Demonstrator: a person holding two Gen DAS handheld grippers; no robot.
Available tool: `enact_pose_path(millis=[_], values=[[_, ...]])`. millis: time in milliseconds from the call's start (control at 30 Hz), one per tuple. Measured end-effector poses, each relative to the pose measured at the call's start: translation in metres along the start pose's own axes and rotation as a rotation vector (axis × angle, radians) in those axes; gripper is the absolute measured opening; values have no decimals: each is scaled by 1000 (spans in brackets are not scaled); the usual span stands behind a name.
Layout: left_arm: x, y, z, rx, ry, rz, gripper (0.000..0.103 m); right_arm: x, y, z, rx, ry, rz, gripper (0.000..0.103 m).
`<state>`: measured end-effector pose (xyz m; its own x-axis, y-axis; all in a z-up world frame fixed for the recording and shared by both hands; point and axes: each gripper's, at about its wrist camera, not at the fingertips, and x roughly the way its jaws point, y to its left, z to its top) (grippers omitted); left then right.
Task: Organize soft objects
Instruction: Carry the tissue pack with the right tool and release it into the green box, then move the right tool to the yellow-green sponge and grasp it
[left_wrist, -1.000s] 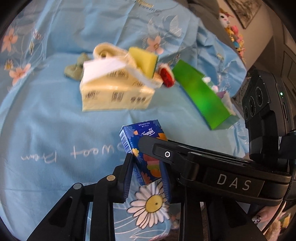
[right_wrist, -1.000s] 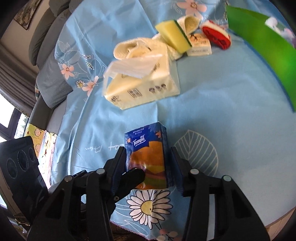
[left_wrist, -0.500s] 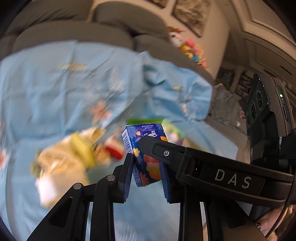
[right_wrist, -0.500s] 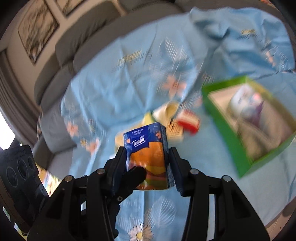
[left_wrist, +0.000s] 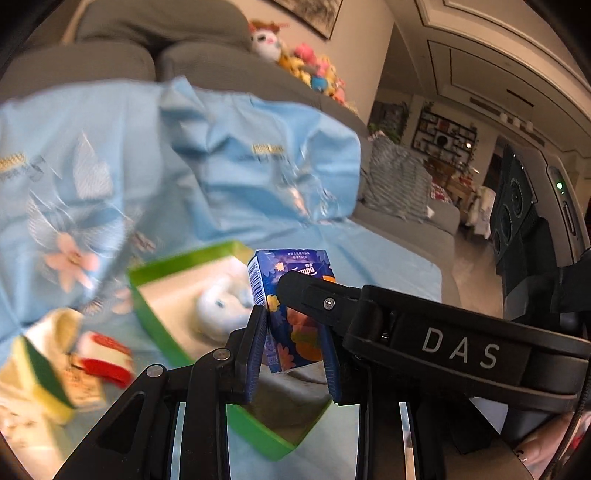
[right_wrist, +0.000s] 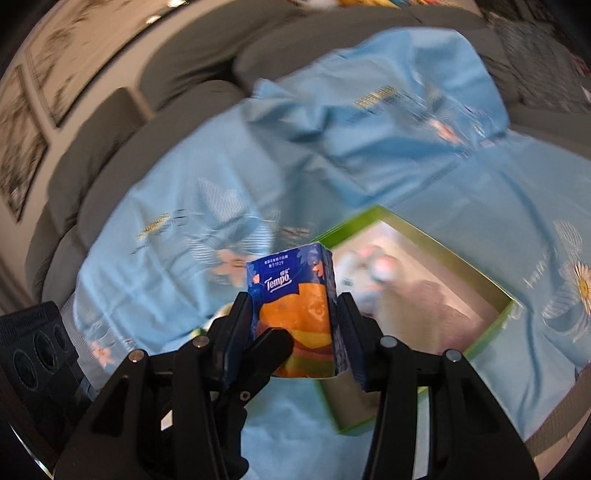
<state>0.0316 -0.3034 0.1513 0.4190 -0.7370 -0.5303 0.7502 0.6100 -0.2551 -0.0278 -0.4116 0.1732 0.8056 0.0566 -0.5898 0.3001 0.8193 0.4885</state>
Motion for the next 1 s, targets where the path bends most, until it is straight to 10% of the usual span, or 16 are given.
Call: enact_pose_path(millis=[433,833,1000], values=[[48,0,-20,-91,165,-59,29,36,-54,-7,126,116,-109,47],[15,3,-29,-107,145,-26,29,32,-48,-12,92,117,-172,52],[-19,21,-32,-157,100,7,64,20,-37,-12,62,71,-168,68]])
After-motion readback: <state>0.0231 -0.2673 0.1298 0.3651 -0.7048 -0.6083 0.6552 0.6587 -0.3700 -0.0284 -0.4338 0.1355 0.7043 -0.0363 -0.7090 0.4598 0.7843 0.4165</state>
